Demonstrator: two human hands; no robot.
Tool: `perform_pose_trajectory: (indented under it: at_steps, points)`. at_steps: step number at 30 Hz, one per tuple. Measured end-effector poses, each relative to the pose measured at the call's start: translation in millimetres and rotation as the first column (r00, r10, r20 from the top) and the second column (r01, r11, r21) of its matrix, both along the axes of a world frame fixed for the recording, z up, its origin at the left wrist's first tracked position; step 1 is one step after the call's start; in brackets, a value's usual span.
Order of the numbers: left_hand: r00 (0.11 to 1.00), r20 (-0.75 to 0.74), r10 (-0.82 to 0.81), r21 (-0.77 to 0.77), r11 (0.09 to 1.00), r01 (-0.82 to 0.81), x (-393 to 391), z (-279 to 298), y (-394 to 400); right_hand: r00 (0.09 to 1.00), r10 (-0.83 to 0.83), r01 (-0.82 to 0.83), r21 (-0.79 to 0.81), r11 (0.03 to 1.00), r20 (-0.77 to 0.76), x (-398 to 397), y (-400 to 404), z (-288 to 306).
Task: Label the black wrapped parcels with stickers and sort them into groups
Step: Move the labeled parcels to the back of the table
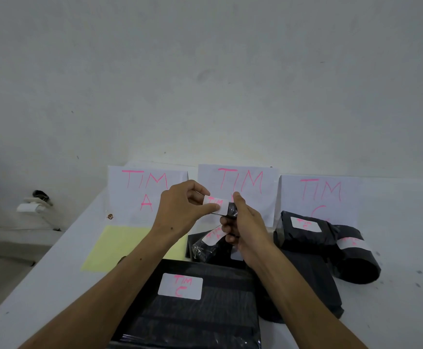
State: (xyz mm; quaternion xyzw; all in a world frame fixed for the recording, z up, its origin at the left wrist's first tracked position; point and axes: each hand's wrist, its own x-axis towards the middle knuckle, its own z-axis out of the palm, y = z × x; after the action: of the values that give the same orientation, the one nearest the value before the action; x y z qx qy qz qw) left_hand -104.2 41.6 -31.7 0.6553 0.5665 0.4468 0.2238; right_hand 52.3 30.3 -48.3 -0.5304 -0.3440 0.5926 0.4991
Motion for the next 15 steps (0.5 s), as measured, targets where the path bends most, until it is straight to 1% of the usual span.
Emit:
perform_pose_trajectory:
  at_steps: [8,15]
  points:
    - [0.999,-0.043,0.033,0.032,0.999,-0.032,1.2,-0.7,-2.1,1.0,0.019,-0.019,-0.003,1.0,0.015,-0.5,1.6,-0.5]
    - [0.993,-0.088,0.081,0.02,0.997,-0.079,1.6,-2.4,-1.7,0.996,0.048,-0.05,0.026,0.998,0.077,1.3,1.0,-1.1]
